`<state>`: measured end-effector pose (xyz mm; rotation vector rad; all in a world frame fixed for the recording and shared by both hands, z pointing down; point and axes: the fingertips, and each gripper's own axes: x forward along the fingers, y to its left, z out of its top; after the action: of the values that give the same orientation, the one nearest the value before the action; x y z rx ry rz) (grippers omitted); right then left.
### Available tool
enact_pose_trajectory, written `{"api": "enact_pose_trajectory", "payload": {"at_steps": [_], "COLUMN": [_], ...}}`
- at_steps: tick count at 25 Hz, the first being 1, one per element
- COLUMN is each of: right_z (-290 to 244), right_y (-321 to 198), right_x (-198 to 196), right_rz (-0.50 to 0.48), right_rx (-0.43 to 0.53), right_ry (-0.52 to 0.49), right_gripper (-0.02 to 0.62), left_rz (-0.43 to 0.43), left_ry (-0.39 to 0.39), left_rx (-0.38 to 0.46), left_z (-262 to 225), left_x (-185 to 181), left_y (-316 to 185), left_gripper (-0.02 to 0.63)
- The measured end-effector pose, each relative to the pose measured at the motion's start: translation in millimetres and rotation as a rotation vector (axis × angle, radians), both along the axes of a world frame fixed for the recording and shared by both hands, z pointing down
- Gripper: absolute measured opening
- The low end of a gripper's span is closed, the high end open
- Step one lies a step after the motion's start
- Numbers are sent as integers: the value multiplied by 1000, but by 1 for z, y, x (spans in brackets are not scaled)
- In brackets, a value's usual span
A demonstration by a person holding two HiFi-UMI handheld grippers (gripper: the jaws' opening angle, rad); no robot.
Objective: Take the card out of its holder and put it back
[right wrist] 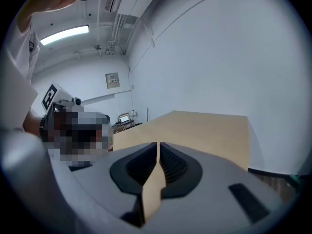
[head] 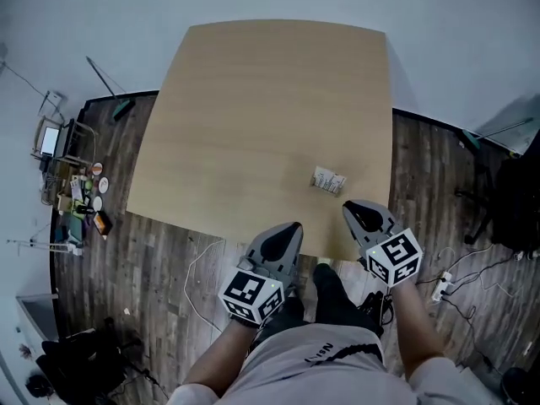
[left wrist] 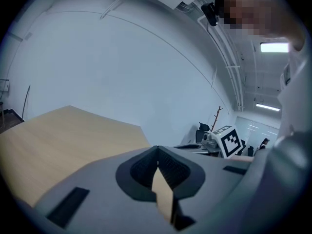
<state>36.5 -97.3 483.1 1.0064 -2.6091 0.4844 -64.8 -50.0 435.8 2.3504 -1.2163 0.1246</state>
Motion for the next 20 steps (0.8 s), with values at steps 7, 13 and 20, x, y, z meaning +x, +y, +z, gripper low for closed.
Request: {"api": "enact_pose_trajectory", "payload": {"at_steps": [7, 13, 20], "right_z": [-44, -85, -122], "right_y": [58, 97, 127], "right_x": [-20, -34, -44], "right_rz": [116, 183, 187], "right_rx": [3, 56, 149], "right_ry": [-47, -109, -75], "right_gripper": [20, 15, 14], "left_rz": [51, 72, 88], "left_ry": [19, 32, 37], "left_rx": [24, 106, 204], "left_z": [-30, -63, -100], "left_x": [-16, -23, -26], "left_y": [43, 72, 91], "left_gripper": [12, 12, 12]}}
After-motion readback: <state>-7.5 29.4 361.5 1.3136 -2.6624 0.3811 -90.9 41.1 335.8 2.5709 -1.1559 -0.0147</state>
